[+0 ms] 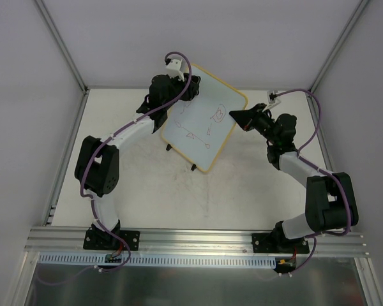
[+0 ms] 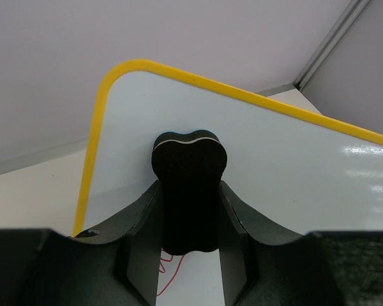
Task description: Erase the whiteboard
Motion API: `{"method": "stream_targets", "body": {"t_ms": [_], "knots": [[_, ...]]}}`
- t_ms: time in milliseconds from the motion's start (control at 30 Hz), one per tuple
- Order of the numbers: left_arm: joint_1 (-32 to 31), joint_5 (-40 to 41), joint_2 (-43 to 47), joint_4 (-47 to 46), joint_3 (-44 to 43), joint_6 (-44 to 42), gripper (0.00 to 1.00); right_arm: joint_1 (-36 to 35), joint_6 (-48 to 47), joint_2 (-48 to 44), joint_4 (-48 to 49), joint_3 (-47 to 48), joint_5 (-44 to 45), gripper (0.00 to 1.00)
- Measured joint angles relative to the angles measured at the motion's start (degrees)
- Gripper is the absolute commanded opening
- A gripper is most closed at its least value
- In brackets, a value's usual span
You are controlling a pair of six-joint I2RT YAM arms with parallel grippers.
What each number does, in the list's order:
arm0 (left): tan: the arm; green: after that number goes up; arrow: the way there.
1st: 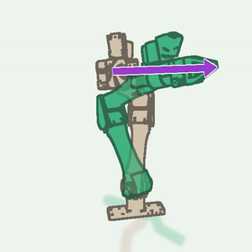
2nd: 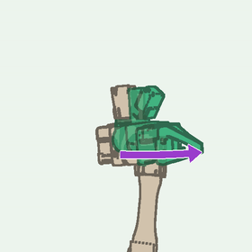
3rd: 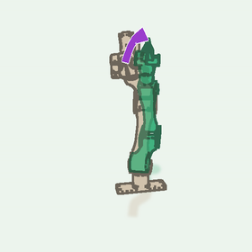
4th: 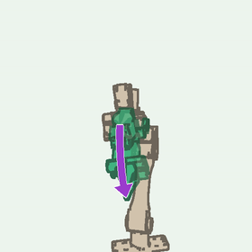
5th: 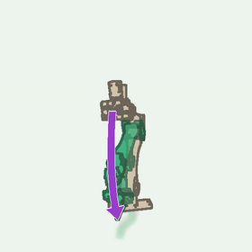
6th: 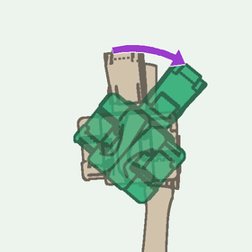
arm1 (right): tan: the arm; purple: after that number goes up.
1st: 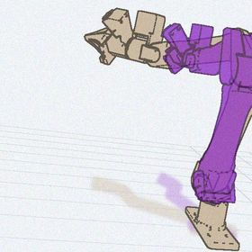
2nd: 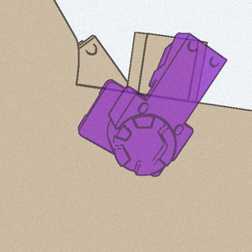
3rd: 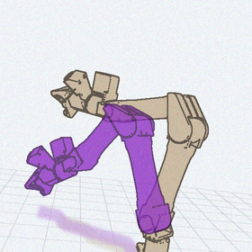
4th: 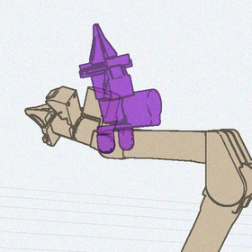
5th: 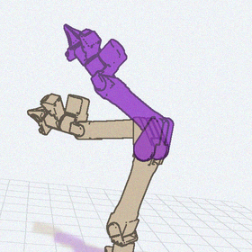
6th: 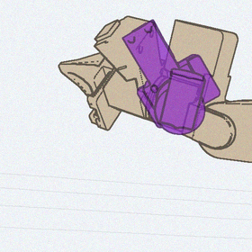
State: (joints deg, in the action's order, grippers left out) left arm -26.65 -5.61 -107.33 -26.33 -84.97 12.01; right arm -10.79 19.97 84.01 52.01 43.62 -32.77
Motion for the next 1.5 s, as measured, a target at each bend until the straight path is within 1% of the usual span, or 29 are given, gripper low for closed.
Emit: {"method": "stream_targets", "body": {"t_ms": [167, 467, 867, 1000, 1267, 1500], "knots": [[0.76, -0.11, -0.17, 0.00, 0.00, 1.60, 0.00, -0.02, -0.07, 0.00, 0.00, 0.00, 0.02, 0.00], [5.38, -0.48, -1.79, -0.04, 0.61, 6.27, 0.00, -0.04, -0.02, 0.00, -0.07, 0.00, 0.35, 0.00], [6.12, -3.15, -2.43, -0.68, 0.61, 7.23, 0.00, -0.02, 0.13, -0.02, -0.39, 0.00, 0.61, 0.00], [5.14, -3.28, -2.38, -1.77, 1.20, 6.51, 0.00, -0.02, 0.17, -0.02, -0.44, 0.00, 0.70, 0.00], [-0.22, -2.84, -0.48, -4.17, 4.09, 2.95, 0.00, 0.11, 0.55, -0.02, -1.07, 0.00, 1.22, 0.00], [-5.64, -2.43, 2.93, -7.08, 10.16, 1.68, 0.00, 0.09, 0.37, -0.02, -0.92, 0.00, 0.83, 0.00]]}}
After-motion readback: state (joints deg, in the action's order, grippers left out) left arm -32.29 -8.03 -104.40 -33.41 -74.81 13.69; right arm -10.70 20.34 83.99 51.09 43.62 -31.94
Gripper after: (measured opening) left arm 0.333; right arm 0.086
